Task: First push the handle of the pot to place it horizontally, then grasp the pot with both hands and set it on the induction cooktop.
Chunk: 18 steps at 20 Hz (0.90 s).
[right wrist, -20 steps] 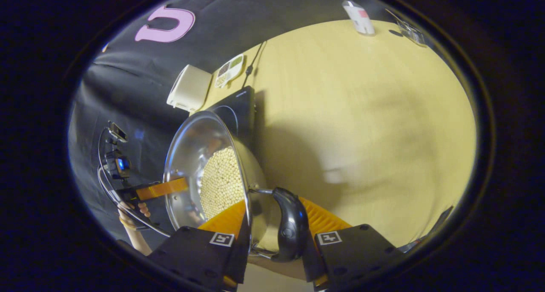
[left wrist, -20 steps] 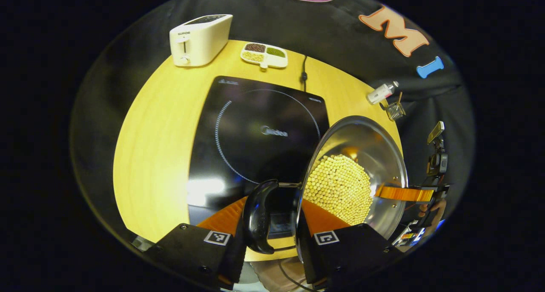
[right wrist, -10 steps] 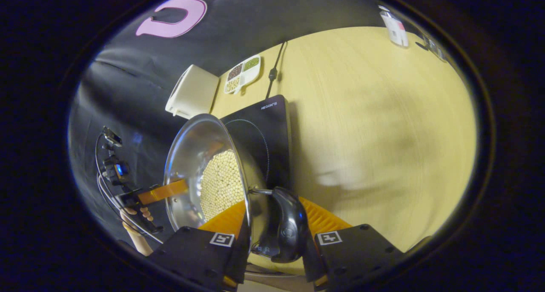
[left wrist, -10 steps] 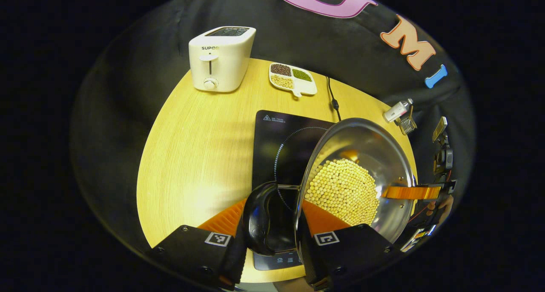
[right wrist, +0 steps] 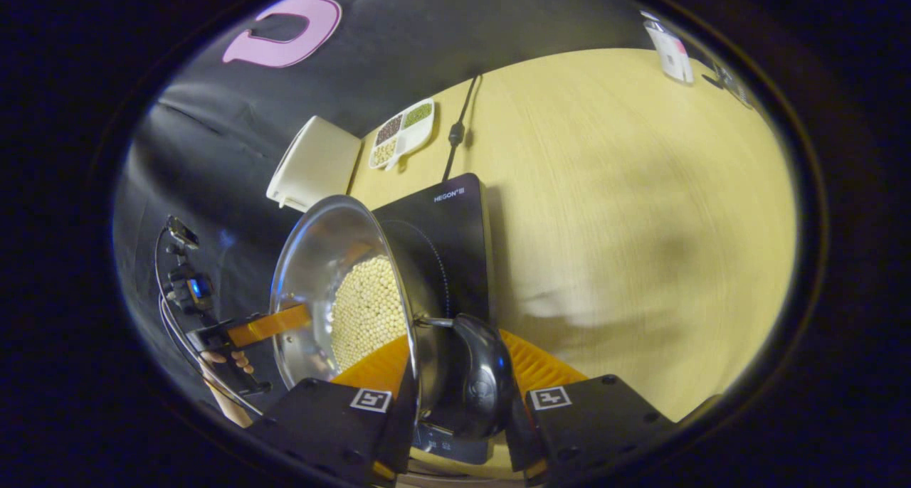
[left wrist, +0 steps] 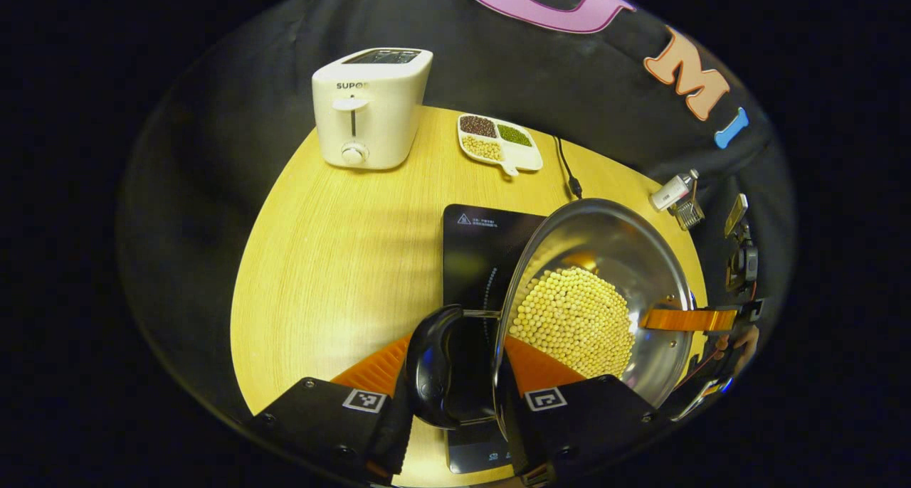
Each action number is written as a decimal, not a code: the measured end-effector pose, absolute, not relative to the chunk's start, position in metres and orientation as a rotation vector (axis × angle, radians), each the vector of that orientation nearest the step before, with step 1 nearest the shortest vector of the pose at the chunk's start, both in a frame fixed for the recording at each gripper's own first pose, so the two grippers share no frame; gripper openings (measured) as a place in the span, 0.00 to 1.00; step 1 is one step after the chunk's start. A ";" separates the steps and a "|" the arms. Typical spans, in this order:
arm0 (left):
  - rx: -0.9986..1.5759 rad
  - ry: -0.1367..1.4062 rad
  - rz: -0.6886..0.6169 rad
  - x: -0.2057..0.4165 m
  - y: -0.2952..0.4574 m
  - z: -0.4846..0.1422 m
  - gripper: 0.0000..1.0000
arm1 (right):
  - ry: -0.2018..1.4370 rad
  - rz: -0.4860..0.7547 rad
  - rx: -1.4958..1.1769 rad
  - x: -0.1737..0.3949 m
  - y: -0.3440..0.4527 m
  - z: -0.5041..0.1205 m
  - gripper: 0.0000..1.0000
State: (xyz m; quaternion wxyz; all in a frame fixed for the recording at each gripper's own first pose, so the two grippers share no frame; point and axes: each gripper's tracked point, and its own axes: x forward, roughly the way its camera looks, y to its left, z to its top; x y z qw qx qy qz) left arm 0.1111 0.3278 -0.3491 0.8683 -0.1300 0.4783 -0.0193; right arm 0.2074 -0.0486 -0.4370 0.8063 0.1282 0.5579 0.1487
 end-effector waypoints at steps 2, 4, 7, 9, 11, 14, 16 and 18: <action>-0.280 0.996 -0.041 0.110 0.328 -0.348 0.57 | 1.187 0.319 0.277 0.209 -0.049 -0.435 0.55; -0.281 0.999 -0.044 0.110 0.327 -0.349 0.58 | 1.190 0.320 0.281 0.210 -0.048 -0.436 0.55; -0.286 0.994 -0.042 0.111 0.327 -0.350 0.59 | 1.183 0.319 0.274 0.209 -0.047 -0.435 0.55; -0.292 0.991 -0.037 0.111 0.327 -0.350 0.60 | 1.173 0.318 0.270 0.210 -0.047 -0.434 0.51; -0.277 0.980 -0.030 0.111 0.328 -0.351 0.63 | 1.157 0.309 0.271 0.213 -0.048 -0.432 0.51; -0.209 0.931 0.020 0.112 0.340 -0.351 0.75 | 1.110 0.304 0.275 0.220 -0.053 -0.419 0.68; -0.193 0.840 0.060 0.118 0.347 -0.340 1.00 | 1.043 0.304 0.256 0.228 -0.060 -0.408 0.93; -0.217 0.739 0.088 0.122 0.348 -0.323 0.98 | 0.999 0.299 0.233 0.228 -0.067 -0.394 1.00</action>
